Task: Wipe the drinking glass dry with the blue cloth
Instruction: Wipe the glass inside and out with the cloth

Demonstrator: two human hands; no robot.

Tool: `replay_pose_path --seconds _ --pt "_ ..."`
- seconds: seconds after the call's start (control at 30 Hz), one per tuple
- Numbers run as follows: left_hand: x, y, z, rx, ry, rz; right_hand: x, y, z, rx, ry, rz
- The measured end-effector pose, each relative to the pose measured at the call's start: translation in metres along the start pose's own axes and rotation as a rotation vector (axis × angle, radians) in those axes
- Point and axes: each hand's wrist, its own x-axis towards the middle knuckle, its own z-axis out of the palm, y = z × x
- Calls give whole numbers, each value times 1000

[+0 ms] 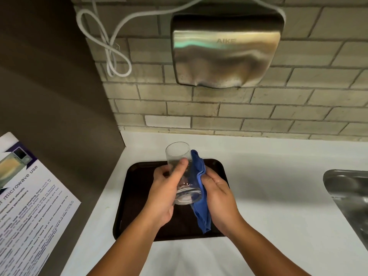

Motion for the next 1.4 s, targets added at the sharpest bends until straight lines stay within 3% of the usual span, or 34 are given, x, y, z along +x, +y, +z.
replay_pose_path --seconds 0.13,0.33,0.5,0.63,0.8,1.0,1.13,1.3,1.4 --pt "0 0 1 42 -27 59 15 4 -9 3 22 53" --pt "4 -4 -3 54 1 102 14 3 -5 -189 -61 -180" --pt "4 -7 -1 29 -5 87 30 2 -6 -81 -7 -66" --pt "5 -4 -3 34 -1 98 21 0 5 -279 -42 -202" --pt "5 -8 -2 33 -47 64 35 1 1 -85 75 -84" --pt "4 -7 0 41 -29 60 27 2 3 -164 60 -154" --pt "1 -11 5 65 -45 105 29 5 -2 -92 115 -14" --pt "2 -7 7 70 17 117 15 3 8 -115 41 -177" --pt "0 -6 10 54 31 167 16 -2 10 112 123 37"
